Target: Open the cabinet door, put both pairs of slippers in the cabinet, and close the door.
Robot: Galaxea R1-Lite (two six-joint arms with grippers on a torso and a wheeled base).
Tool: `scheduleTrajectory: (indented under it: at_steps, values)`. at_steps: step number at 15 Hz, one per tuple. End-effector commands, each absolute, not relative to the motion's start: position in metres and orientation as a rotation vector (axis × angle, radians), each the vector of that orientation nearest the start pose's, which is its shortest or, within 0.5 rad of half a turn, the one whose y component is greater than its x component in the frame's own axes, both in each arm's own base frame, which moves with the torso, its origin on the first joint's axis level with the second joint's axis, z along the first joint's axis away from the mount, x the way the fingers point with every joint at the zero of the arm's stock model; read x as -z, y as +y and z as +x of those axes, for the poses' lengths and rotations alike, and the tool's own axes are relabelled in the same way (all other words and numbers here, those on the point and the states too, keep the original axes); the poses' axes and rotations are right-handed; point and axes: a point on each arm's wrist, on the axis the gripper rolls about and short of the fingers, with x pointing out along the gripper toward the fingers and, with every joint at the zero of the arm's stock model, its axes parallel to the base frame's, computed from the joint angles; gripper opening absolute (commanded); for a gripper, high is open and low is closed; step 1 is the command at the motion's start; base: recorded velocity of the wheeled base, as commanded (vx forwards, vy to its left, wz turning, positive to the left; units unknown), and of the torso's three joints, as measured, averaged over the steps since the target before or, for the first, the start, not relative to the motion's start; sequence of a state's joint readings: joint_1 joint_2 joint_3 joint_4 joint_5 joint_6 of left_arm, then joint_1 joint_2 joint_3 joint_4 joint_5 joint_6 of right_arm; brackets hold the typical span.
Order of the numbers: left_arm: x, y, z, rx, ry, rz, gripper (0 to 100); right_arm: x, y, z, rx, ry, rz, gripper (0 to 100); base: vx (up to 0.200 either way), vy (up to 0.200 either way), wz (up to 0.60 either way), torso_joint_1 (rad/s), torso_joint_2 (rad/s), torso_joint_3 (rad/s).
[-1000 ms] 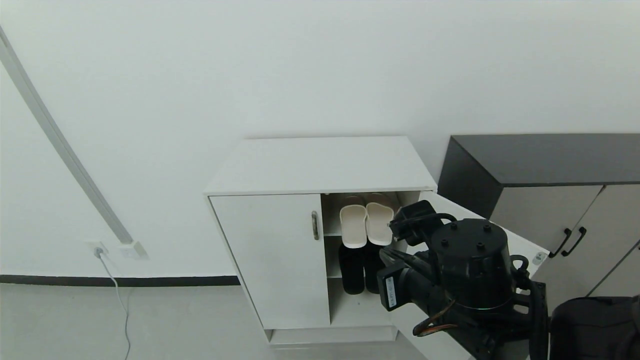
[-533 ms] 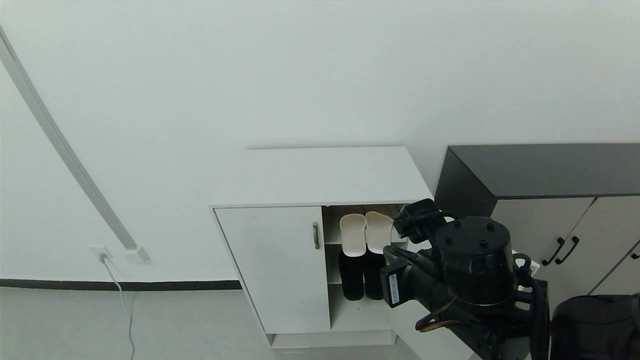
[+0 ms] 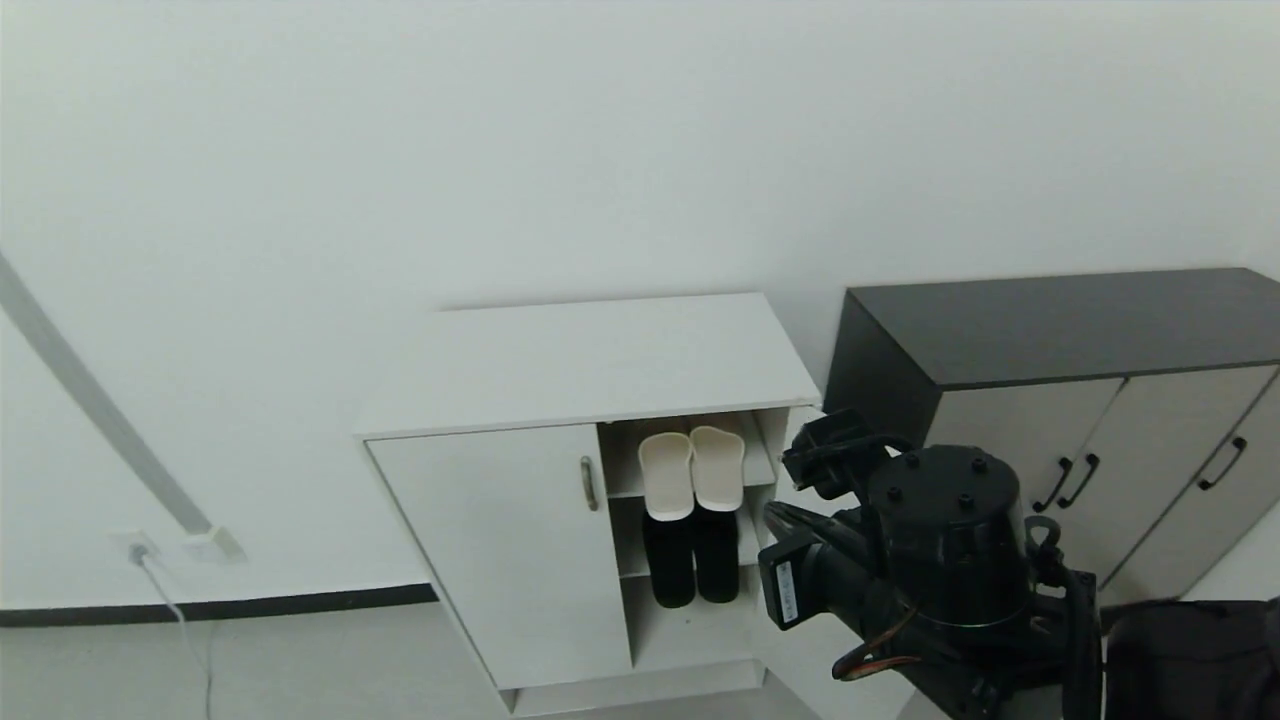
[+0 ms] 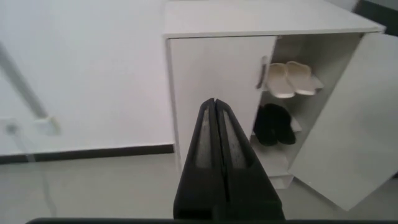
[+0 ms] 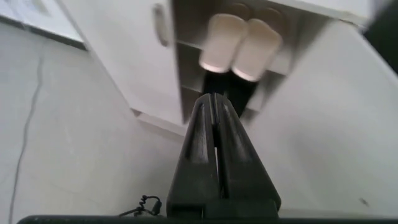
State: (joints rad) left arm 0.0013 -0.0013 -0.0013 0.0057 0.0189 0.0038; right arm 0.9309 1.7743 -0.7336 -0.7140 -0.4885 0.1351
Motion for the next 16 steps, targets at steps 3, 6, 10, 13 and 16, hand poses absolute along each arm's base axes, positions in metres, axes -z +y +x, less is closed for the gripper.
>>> scheduleTrajectory:
  at_steps: [3, 6, 10, 13, 16]
  values:
    - [-0.075, 0.000, -0.023, -0.023, 0.005, 0.005, 0, -0.150, 0.240, 0.194, -0.413, 0.276, -0.078, 0, 0.000, 0.000, -0.60, 0.009, 0.00, -0.001]
    - [-0.075, 0.000, -0.023, -0.023, 0.005, 0.005, 0, -0.152, 0.236, 0.200, -0.394, 0.259, -0.064, 0, 0.000, 0.000, 0.00, 0.000, 0.00, 0.000]
    - [-0.075, 0.000, -0.023, -0.021, 0.005, 0.003, 0, -0.151, 0.234, 0.204, -0.390, 0.260, -0.066, 0, 0.000, 0.000, 0.00, 0.000, 0.00, 0.000]
    - [-0.075, 0.000, -0.023, -0.021, 0.005, 0.003, 0, -0.150, 0.234, 0.206, -0.387, 0.262, -0.071, 0, -0.133, 0.000, 0.00, 0.005, 0.00, 0.000]
    - [-0.075, 0.000, -0.023, -0.021, 0.005, 0.002, 0, -0.150, 0.234, 0.207, -0.385, 0.254, -0.064, 0, -0.200, 0.000, 0.00, 0.007, 0.01, 0.001]
